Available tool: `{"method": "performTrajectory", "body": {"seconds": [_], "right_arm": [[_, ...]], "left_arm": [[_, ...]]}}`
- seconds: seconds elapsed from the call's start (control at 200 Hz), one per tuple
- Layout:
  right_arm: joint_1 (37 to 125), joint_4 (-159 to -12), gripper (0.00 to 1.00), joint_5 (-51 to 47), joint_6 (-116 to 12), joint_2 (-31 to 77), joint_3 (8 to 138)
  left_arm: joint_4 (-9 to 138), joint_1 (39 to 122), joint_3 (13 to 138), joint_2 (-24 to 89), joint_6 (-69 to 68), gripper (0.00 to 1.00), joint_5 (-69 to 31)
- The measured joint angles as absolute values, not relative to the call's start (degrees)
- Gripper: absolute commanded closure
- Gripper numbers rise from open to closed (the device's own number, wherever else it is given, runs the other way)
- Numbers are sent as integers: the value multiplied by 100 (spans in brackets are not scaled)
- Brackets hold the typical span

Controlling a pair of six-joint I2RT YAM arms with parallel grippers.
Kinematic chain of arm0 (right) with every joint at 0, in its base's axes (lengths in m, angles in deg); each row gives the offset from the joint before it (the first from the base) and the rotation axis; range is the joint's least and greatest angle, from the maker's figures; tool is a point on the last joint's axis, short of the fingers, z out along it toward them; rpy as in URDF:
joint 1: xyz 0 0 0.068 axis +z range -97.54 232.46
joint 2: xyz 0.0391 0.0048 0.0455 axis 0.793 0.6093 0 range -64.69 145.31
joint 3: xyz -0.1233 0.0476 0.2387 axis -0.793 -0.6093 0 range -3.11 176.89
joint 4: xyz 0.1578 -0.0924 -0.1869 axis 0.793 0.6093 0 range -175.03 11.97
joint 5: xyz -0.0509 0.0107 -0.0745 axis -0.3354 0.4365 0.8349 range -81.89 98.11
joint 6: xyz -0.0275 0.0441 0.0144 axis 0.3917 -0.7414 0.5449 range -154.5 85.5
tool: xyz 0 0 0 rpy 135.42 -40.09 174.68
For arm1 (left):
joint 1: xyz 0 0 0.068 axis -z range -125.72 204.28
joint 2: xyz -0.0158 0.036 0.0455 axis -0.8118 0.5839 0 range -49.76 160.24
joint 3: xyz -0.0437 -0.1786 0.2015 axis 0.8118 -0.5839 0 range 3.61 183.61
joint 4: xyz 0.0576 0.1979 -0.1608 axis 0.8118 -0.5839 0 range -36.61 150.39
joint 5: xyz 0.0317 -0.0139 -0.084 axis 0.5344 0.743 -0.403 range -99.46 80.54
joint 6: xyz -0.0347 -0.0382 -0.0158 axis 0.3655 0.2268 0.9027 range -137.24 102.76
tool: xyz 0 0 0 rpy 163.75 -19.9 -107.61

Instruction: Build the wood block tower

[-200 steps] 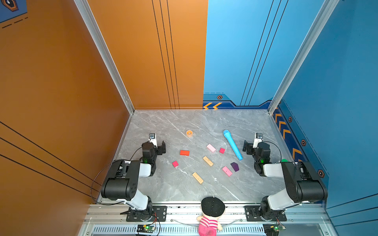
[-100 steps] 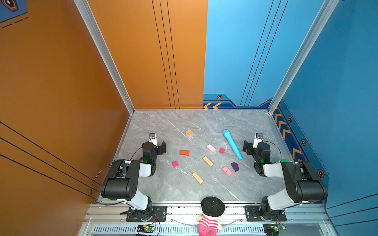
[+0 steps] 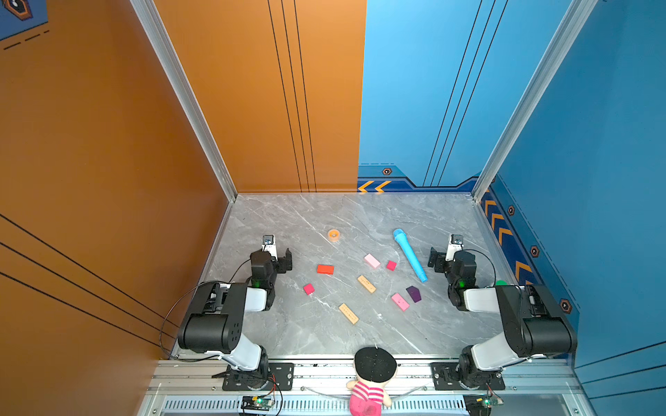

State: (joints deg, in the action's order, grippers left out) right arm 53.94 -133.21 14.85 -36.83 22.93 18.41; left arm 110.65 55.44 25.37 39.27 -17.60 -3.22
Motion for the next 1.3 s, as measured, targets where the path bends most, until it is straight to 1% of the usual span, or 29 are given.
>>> {"method": "performTrajectory", "body": {"seconds": [0.05, 0.15, 0.335, 0.521, 0.561, 0.571, 0.581, 0.646, 0.781, 0.921, 0.976, 1.101, 1.297], "right_arm": [[5392, -12998, 14, 1568, -3746, 2221, 1968], [5389, -12368, 14, 1627, -3799, 1864, 2293], [5392, -11352, 16, 1737, -4048, 990, 2724], [5534, -9533, 22, 1715, -4461, 199, 3585], [5625, -9149, 24, 1686, -4527, 59, 3830], [5647, -9092, 25, 1682, -4538, 35, 3869], [5676, -8996, 26, 1676, -4551, 6, 3928], [5907, -8528, 29, 1595, -4647, -168, 4223], [6574, -7842, 33, 1433, -4793, -300, 4475], [7300, -7249, 37, 1243, -4951, -142, 4507], [7542, -7081, 39, 1151, -5012, 17, 4562], [7999, -6847, 41, 895, -5202, 446, 4680], [8368, -6744, 42, 412, -5545, 955, 4689]], "left_arm": [[10875, 5544, 2585, 3846, -1753, 1, -272], [10499, 5547, 2661, 3477, -1736, 2, -173], [9452, 5649, 3094, 2395, -1670, 5, 34], [7817, 6095, 4167, 1684, -1441, 13, 98], [7511, 6233, 4377, 1606, -1384, 13, 85], [7435, 6275, 4430, 1588, -1362, 16, 80], [7358, 6309, 4478, 1575, -1345, 18, 78], [6998, 6585, 4699, 1527, -1220, 20, 52], [6545, 7225, 4751, 1625, -1004, 20, -73], [6130, 7831, 4806, 2115, -962, 21, -99], [5925, 7968, 4924, 2355, -964, 22, -97], [5702, 8180, 5210, 2832, -916, 25, -114], [5671, 8451, 5599, 3597, -822, 31, -481]]}}
